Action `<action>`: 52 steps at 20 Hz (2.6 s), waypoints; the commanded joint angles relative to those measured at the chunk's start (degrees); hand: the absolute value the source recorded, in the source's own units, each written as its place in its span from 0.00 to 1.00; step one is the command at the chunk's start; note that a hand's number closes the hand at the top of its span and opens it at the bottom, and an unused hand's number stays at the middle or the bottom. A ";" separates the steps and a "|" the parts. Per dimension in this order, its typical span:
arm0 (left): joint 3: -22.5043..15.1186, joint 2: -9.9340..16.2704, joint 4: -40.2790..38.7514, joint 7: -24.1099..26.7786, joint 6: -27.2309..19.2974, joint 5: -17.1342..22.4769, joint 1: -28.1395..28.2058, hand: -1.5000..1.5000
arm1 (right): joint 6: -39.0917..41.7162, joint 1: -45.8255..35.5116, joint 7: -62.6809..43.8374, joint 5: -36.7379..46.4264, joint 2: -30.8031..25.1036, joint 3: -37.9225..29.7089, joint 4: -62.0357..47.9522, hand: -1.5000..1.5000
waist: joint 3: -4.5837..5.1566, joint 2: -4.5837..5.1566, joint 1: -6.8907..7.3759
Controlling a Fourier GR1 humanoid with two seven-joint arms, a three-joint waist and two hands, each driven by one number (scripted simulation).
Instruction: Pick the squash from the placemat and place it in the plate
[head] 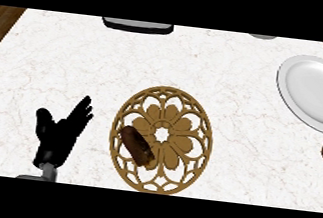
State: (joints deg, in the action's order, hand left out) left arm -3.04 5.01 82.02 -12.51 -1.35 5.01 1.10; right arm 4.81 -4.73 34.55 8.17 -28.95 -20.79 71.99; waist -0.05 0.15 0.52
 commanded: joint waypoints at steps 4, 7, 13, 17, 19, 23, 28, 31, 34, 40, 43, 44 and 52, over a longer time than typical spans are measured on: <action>-1.06 -0.47 2.62 -3.22 -0.21 -0.27 -1.37 0.50 | -6.84 -17.98 9.04 3.16 -3.49 -4.22 -28.61 1.00 | -0.16 0.44 1.81; -1.38 -0.87 -1.98 2.41 1.09 -0.94 0.68 0.50 | -7.28 -25.02 10.47 4.09 -7.06 -5.25 -37.78 1.00 | -0.17 0.81 2.44; -2.32 -1.87 -2.15 1.74 0.16 -2.13 -1.81 0.50 | -8.58 -32.61 14.91 5.43 -9.42 -6.17 -49.96 1.00 | -0.33 1.43 3.57; -1.48 -1.37 -1.58 -0.78 0.66 -1.06 -4.30 0.50 | -10.29 -37.30 14.07 7.22 -10.34 -5.48 -54.31 1.00 | -0.34 1.57 4.02; -2.66 -2.08 -1.89 -0.17 0.75 -1.73 -4.78 0.50 | -11.20 -35.47 6.96 11.89 -12.78 -1.78 -56.86 1.00 | -0.34 2.32 5.10; -2.37 -2.35 -1.77 -1.18 0.46 -1.46 -6.36 0.50 | -9.25 -35.70 6.56 17.96 -12.67 4.08 -59.42 0.00 | -0.46 2.59 5.88; -2.67 -2.29 -2.60 0.04 1.14 -1.58 -5.85 0.50 | -3.04 -38.02 9.78 16.14 -11.24 2.62 -61.63 0.00 | -0.63 2.65 5.78; -1.16 -0.47 -1.61 -0.21 1.96 -0.79 -5.74 0.50 | 0.13 -39.07 13.08 12.73 -10.55 -0.59 -62.00 0.00 | -0.68 2.35 5.45; -1.97 -1.75 -1.70 -0.37 0.36 -1.84 -5.60 0.50 | 3.37 -39.55 15.85 8.18 -10.75 -5.05 -62.64 0.00 | -0.76 2.27 4.60; -1.57 -1.19 -0.03 -0.63 1.81 -0.30 -3.83 0.50 | 9.08 -39.04 13.66 4.39 -14.40 -9.19 -65.72 0.00 | -0.71 2.27 4.94; -0.67 0.03 -1.06 -0.69 1.77 -0.77 -4.96 0.50 | 17.60 -37.22 13.78 4.43 -17.41 -8.94 -66.77 0.00 | -0.72 2.30 3.82; -1.59 -1.16 -1.12 -0.36 1.53 -0.81 -3.48 0.50 | 20.18 -38.32 12.01 4.10 -19.51 -9.24 -66.90 0.00 | -0.71 2.26 4.16; -0.44 -1.13 -2.13 1.34 1.38 -0.36 -2.74 0.50 | 32.50 -32.90 15.95 6.10 -23.16 -6.41 -64.08 0.00 | -0.79 1.97 2.54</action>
State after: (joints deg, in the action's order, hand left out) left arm -4.15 3.54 80.79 -12.17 -0.48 4.19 -2.11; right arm 26.31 -39.84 44.55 13.68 -49.89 -28.07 7.28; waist -0.85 2.15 3.68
